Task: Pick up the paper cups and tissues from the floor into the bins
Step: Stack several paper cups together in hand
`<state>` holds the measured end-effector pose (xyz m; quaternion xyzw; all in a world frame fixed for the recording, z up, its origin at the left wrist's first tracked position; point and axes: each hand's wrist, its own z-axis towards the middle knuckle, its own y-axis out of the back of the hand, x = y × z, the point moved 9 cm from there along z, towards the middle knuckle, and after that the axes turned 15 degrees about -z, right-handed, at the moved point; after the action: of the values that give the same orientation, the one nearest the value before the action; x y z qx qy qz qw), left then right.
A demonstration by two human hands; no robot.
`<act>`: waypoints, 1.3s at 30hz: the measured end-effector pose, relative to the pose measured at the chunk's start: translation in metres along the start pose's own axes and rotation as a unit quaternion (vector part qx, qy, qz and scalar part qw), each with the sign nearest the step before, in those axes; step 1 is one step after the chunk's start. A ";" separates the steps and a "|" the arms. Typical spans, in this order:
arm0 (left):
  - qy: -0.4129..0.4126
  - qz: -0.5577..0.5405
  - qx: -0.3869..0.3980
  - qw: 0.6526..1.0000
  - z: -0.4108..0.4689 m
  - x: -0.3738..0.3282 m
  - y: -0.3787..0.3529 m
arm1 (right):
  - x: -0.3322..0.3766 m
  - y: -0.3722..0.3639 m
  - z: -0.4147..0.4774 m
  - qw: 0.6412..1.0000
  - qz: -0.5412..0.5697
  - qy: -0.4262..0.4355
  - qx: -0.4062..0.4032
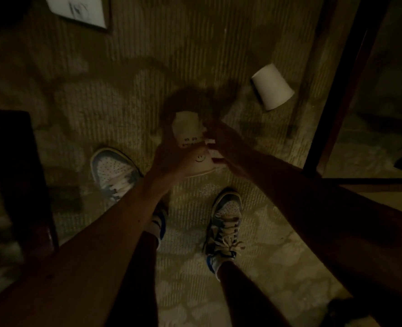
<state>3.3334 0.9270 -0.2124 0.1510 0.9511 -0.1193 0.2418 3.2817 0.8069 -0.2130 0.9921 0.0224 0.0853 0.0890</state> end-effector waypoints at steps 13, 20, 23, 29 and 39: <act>0.076 0.162 0.071 0.981 0.005 0.012 0.072 | 0.034 -0.058 -0.010 0.997 -0.030 0.012 0.073; 0.061 0.160 0.070 0.983 -0.025 -0.037 0.059 | 0.041 -0.001 -0.037 0.998 0.045 -0.027 -0.038; 0.048 0.146 0.069 0.986 -0.027 -0.078 0.048 | 0.042 0.043 -0.050 0.992 0.102 -0.039 -0.063; 0.005 0.113 0.052 0.992 -0.011 -0.139 0.028 | 0.031 0.126 -0.044 0.946 0.245 -0.138 -0.159; 0.022 0.053 -0.005 0.998 0.006 -0.154 0.031 | 0.054 0.138 -0.016 0.938 0.310 -0.109 -0.107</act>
<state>3.4756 0.9181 -0.1459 0.2031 0.9474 -0.0981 0.2271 3.3365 0.6777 -0.1631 0.9377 -0.3057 0.0020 0.1652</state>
